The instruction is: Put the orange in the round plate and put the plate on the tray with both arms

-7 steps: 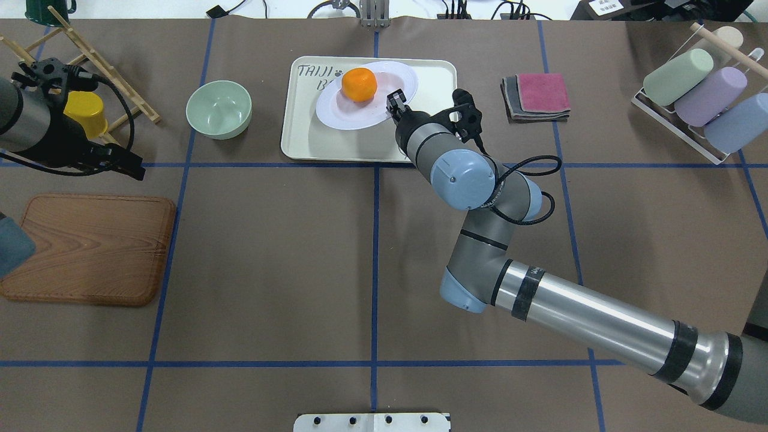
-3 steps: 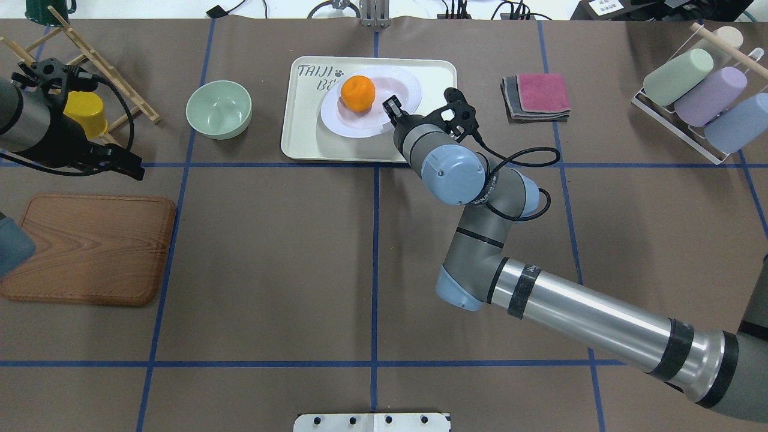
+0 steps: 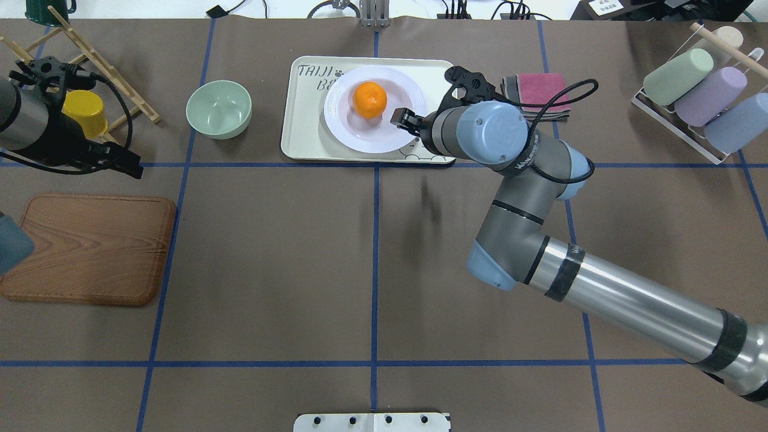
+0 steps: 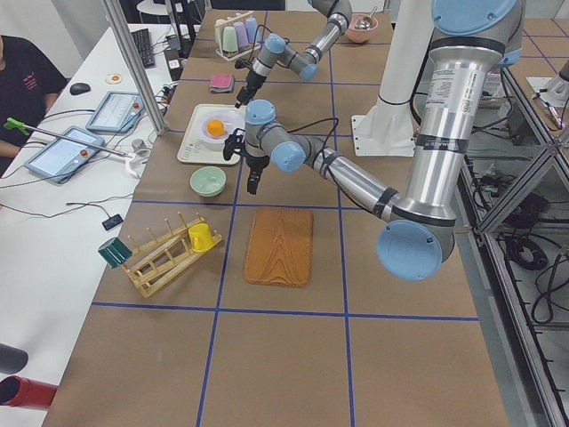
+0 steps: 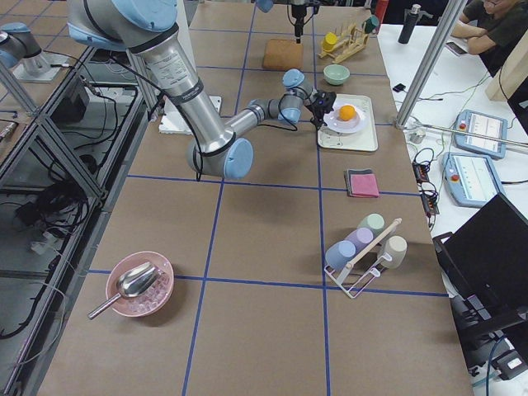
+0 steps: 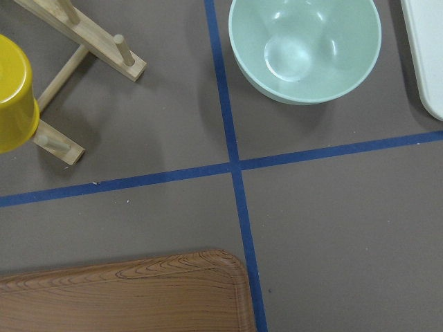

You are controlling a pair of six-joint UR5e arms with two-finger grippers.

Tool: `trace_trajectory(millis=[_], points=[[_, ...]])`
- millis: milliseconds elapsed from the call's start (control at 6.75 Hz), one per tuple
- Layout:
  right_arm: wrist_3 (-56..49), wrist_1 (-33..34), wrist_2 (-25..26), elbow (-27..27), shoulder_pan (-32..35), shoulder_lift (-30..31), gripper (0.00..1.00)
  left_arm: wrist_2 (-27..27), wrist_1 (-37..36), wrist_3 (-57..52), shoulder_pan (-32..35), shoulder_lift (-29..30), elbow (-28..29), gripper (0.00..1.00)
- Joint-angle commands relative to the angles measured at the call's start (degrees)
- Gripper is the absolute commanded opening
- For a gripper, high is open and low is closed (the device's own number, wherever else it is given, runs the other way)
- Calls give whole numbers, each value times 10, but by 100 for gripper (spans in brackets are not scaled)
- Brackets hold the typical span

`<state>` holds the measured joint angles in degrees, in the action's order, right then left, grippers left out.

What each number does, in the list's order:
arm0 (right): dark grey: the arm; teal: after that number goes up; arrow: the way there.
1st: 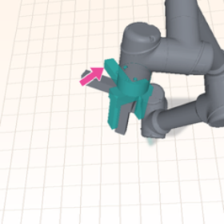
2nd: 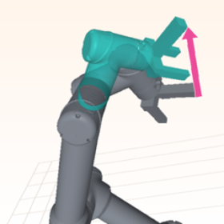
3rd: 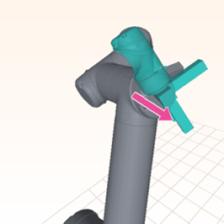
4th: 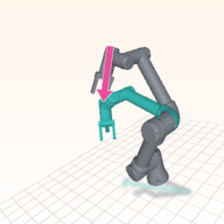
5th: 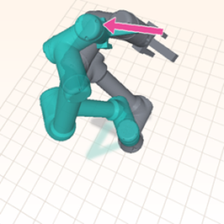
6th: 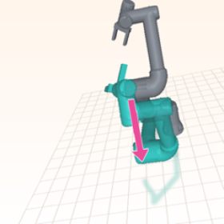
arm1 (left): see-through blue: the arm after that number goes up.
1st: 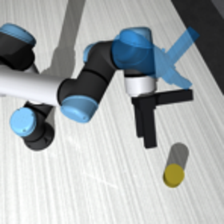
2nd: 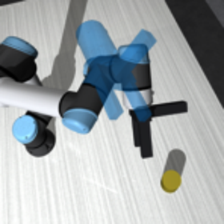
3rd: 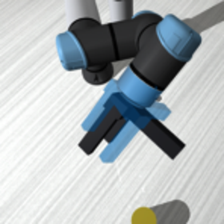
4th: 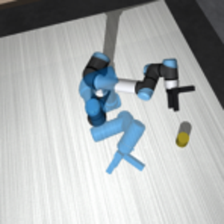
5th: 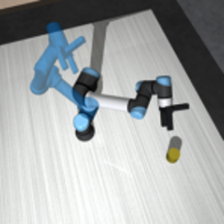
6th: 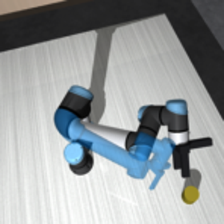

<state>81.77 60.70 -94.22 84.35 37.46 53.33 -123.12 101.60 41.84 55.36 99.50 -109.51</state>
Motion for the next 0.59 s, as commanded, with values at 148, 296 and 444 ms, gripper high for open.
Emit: trace_trajectory(millis=[148, 296, 444], points=[[-397, 212, -244, 138, 168, 96, 100, -3, 1, -37, 17, -16, 4, 97], [-461, 213, -263, 137, 230, 126, 100, -4, 2, -105, 49, -51, 4, 97], [-521, 227, -287, 139, 289, 147, 100, -4, 2, -164, 81, -85, 4, 97]])
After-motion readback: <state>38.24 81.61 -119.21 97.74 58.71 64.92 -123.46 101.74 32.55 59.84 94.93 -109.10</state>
